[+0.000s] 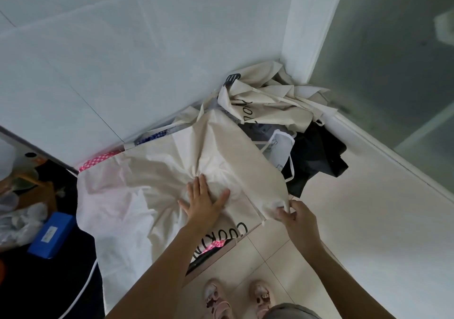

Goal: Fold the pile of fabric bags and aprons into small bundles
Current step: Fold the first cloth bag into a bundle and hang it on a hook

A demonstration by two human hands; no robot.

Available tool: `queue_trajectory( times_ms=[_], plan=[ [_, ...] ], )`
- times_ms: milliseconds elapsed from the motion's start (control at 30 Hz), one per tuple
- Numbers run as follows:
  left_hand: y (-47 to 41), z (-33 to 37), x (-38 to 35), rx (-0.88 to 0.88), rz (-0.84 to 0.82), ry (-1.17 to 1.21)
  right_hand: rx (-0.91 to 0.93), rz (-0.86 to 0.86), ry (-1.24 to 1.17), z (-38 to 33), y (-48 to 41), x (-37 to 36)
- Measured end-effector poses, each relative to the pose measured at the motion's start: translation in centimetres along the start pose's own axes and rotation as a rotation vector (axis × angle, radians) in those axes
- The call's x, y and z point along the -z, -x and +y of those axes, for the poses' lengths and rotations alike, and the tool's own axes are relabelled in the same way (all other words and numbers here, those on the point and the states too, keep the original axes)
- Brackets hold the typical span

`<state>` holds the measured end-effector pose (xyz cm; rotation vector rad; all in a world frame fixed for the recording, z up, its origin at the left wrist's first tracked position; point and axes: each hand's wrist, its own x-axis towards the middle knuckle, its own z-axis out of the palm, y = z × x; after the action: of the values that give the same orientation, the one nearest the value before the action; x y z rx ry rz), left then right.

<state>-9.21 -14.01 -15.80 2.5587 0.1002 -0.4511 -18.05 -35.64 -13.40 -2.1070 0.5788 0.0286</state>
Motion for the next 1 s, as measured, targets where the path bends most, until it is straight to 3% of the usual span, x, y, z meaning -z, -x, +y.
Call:
queue_trajectory(
  times_ms=[233, 467, 567, 700, 800, 867, 1000],
  plan=[
    [1.1, -1.0, -0.6, -0.035, 0.116, 0.106, -0.021, -0.085, -0.027, -2.4, -3.0, 5.1],
    [1.6, -0.9, -1.0, -0.036, 0.224, 0.312, 0.409, -0.707, -0.035, -16.4, -3.7, 13.1],
    [1.5, -0.9, -1.1, -0.038, 0.235, 0.35, 0.394, -0.849, 0.034, -18.1, -5.8, 15.1],
    [1.6, -1.0, -1.1, -0.059, 0.199, 0.311, 0.342, -0.767, 0.55, -14.2, -10.1, 16.6],
    [1.7, -1.3, -1.3, -0.103, 0.14, 0.154, 0.185, -0.839, 0.907, -9.2, -11.7, 15.8],
    [1.6, -1.4, -1.3, -0.114, 0.115, 0.058, 0.075, -0.832, 0.778, -6.3, -12.0, 14.5],
    [1.5, -1.4, -1.2, -0.117, 0.072, -0.014, -0.08, -0.589, 0.309, -4.6, -12.5, 11.2]
  ],
)
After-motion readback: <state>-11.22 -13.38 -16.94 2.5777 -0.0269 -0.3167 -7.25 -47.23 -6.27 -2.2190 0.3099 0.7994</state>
